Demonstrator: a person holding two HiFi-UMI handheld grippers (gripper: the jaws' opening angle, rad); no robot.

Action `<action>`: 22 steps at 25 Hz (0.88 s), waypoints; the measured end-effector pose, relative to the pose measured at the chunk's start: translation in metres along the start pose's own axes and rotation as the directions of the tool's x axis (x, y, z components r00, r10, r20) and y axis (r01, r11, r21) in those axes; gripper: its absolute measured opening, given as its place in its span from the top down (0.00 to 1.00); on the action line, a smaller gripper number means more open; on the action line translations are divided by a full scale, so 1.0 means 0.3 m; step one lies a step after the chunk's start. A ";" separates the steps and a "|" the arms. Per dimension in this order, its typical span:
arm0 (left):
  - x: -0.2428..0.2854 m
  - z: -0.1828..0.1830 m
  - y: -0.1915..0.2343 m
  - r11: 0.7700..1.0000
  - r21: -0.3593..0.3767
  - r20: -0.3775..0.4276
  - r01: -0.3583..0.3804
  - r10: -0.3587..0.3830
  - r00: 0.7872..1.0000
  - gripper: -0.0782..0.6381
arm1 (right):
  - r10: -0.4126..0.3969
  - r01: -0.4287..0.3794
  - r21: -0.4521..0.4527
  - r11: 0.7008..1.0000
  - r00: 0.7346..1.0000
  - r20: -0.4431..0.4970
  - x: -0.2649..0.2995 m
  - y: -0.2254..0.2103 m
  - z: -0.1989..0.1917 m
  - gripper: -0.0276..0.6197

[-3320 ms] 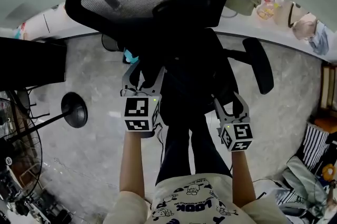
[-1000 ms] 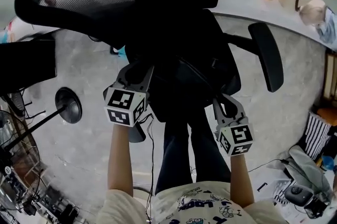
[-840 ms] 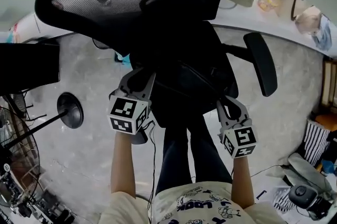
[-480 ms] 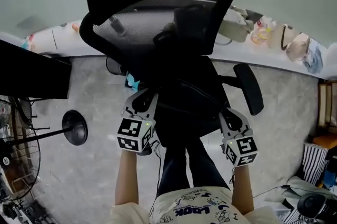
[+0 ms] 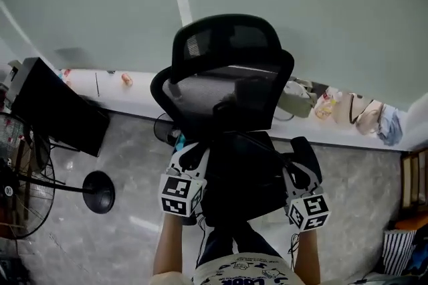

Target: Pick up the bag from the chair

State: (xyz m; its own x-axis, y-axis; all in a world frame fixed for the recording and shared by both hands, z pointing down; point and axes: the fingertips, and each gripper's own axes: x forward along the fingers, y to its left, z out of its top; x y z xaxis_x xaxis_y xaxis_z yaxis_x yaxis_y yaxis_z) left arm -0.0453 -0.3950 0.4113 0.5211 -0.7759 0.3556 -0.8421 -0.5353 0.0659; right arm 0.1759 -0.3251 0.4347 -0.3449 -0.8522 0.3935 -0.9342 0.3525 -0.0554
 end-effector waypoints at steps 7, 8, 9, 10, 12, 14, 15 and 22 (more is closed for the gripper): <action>-0.084 0.158 0.016 0.998 -0.007 0.087 -0.061 0.062 0.994 0.79 | 0.041 -0.037 -0.049 0.998 0.995 0.087 -0.011 0.003 0.183 0.85; -0.098 0.178 0.015 0.998 -0.006 0.097 -0.070 0.070 0.993 0.79 | 0.046 -0.041 -0.054 0.998 0.994 0.097 -0.015 0.004 0.204 0.85; -0.110 0.197 0.013 0.997 -0.006 0.106 -0.077 0.077 0.991 0.79 | 0.052 -0.046 -0.056 0.997 0.993 0.107 -0.019 0.004 0.224 0.85; -0.122 0.215 0.011 0.996 -0.007 0.115 -0.084 0.085 0.990 0.79 | 0.058 -0.051 -0.058 0.997 0.992 0.116 -0.022 0.004 0.243 0.85; -0.145 0.246 0.011 0.995 -0.007 0.132 -0.099 0.099 0.986 0.79 | 0.068 -0.060 -0.064 0.996 0.989 0.134 -0.027 0.008 0.279 0.85; -0.171 0.272 0.012 0.994 -0.008 0.148 -0.111 0.111 0.983 0.79 | 0.075 -0.064 -0.076 0.995 0.986 0.151 -0.033 0.016 0.310 0.85; -0.185 0.284 0.011 0.993 -0.011 0.157 -0.116 0.116 0.981 0.79 | 0.078 -0.066 -0.079 0.995 0.984 0.159 -0.038 0.020 0.324 0.85; -0.247 0.342 0.009 0.990 -0.022 0.203 -0.141 0.142 0.969 0.79 | 0.083 -0.070 -0.073 0.995 0.976 0.201 -0.060 0.043 0.390 0.85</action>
State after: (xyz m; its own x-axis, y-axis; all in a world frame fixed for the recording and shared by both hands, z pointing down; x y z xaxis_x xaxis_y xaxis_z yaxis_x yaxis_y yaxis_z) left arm -0.0719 -0.3730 0.2895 0.4132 -0.8956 0.1647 -0.9099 -0.4132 0.0358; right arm 0.1593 -0.3505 0.3194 -0.4326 -0.8803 0.1949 -0.8988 0.4382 -0.0158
